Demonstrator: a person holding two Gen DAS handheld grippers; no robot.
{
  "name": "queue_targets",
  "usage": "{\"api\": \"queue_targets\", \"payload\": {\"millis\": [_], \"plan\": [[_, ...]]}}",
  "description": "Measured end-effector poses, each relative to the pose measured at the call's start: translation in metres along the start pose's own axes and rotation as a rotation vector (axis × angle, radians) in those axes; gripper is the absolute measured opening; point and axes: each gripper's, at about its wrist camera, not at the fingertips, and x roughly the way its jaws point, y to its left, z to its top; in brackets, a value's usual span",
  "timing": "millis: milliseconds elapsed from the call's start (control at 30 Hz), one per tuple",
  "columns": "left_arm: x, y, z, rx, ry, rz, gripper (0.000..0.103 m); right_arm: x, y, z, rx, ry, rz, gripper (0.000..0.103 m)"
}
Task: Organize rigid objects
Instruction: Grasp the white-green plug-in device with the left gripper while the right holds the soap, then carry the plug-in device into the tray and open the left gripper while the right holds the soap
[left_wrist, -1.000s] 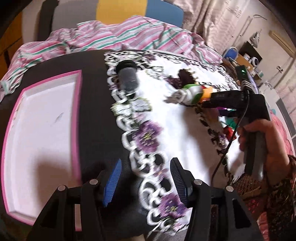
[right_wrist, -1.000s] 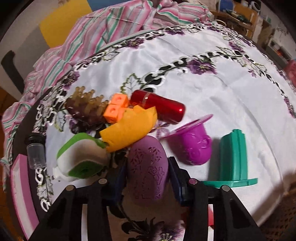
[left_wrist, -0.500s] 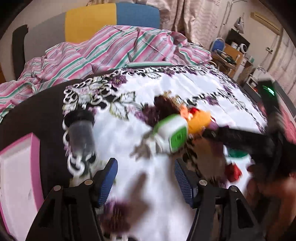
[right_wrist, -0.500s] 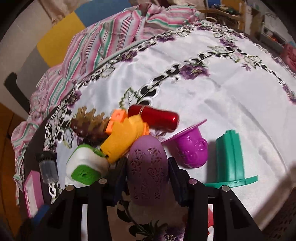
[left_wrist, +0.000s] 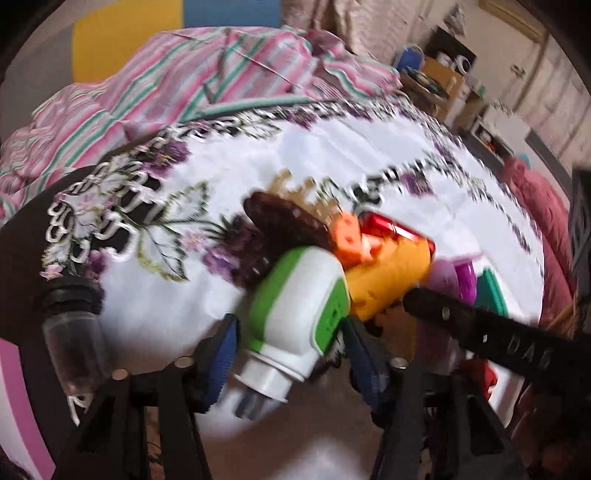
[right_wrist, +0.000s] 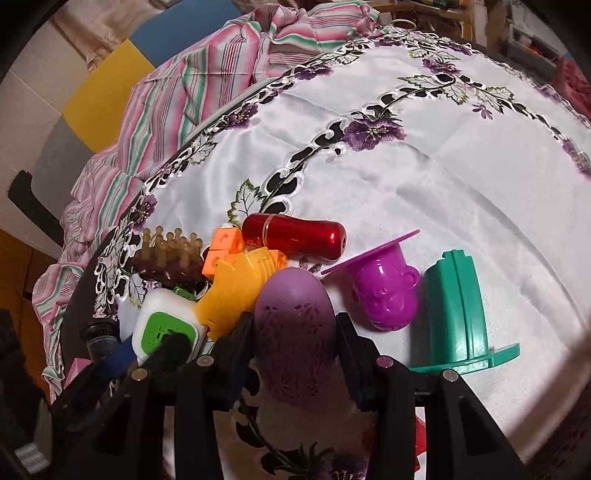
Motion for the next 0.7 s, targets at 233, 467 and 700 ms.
{"api": "queue_targets", "payload": {"millis": [233, 467, 700], "plan": [[-0.004, 0.001, -0.015, -0.013, -0.054, 0.009, 0.036, 0.001, 0.002, -0.001, -0.004, -0.001, -0.004, 0.044], [-0.019, 0.017, -0.037, -0.071, -0.090, 0.020, 0.036, 0.002, 0.010, -0.003, -0.046, 0.012, 0.018, 0.044], [-0.048, 0.036, -0.082, -0.160, -0.131, 0.028, 0.036, 0.013, 0.032, -0.014, -0.148, 0.090, 0.108, 0.044]]}}
